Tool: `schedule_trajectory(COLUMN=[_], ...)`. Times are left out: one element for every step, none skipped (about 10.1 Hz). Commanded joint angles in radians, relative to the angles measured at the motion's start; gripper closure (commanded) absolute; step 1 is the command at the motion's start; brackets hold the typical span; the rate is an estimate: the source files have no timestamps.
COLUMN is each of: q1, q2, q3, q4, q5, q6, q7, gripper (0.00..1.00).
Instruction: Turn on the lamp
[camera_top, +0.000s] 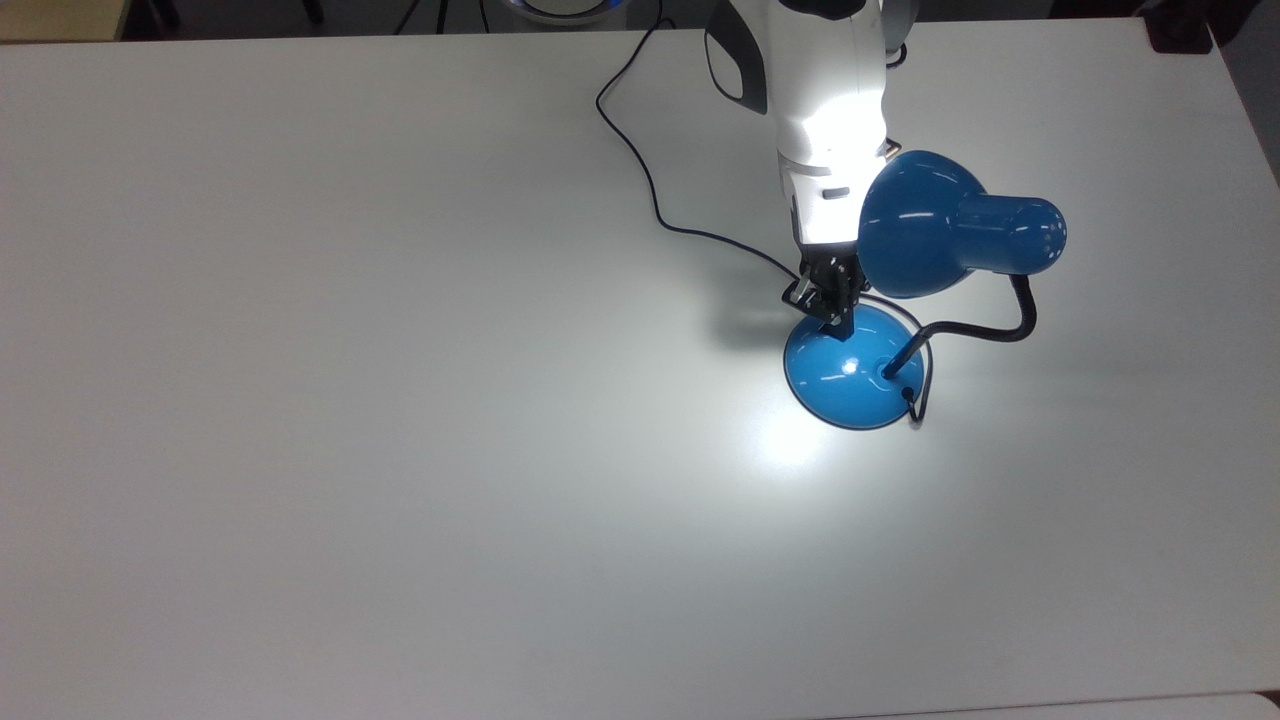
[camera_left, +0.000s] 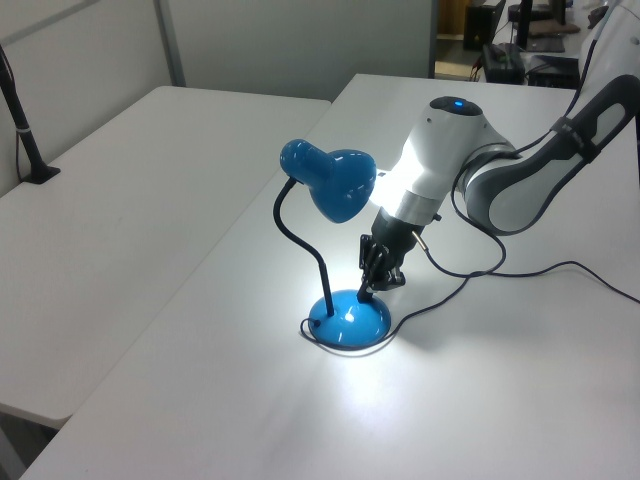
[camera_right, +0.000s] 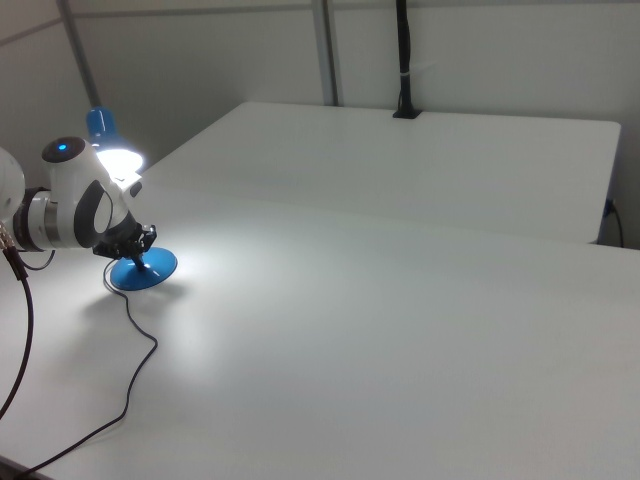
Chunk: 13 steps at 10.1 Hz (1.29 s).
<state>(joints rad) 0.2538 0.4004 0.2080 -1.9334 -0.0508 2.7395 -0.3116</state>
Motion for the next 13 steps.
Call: schedule_trajectory(q1=[-0.005,-0.01,-0.022,-0.042,-0.065,-0.094,-0.137,-0.184,-0.223,-0.243,-0.263,-0.289,-0.316], q2=[0.0,-0.058,-0.099,-0.135,-0.173,-0.223,-0.274,-0.316,-0.322,-0.322,-0.327,-0.342,-0.371], q3=[0.002,0.002,0.001,-0.001,-0.002,-0.009,-0.009,-0.01,-0.01,-0.01,-0.013,-0.013,-0.015], q4=[-0.005,-0.025,-0.026,-0.024,-0.021,-0.015,-0.013,0.019,0.099,0.178,0.232,0.276,0.298], q5=[0.009,0.011,0.011,0.009,0.009,-0.003,-0.004,-0.004,-0.017,-0.053,-0.072,-0.072,-0.061], q6=[0.005,-0.079,-0.186,-0.304,-0.413,-0.554,-0.636,-0.737,-0.874,-0.987,-1.055,-1.087,-1.103], q7=[0.005,0.107,0.205,0.239,0.25,0.287,0.296,0.301,0.346,0.414,0.427,0.427,0.419], gripper=[1.0,1.0,1.0,1.0,1.0,1.0,1.0,1.0,1.0,1.0,1.0,0.99,0.97])
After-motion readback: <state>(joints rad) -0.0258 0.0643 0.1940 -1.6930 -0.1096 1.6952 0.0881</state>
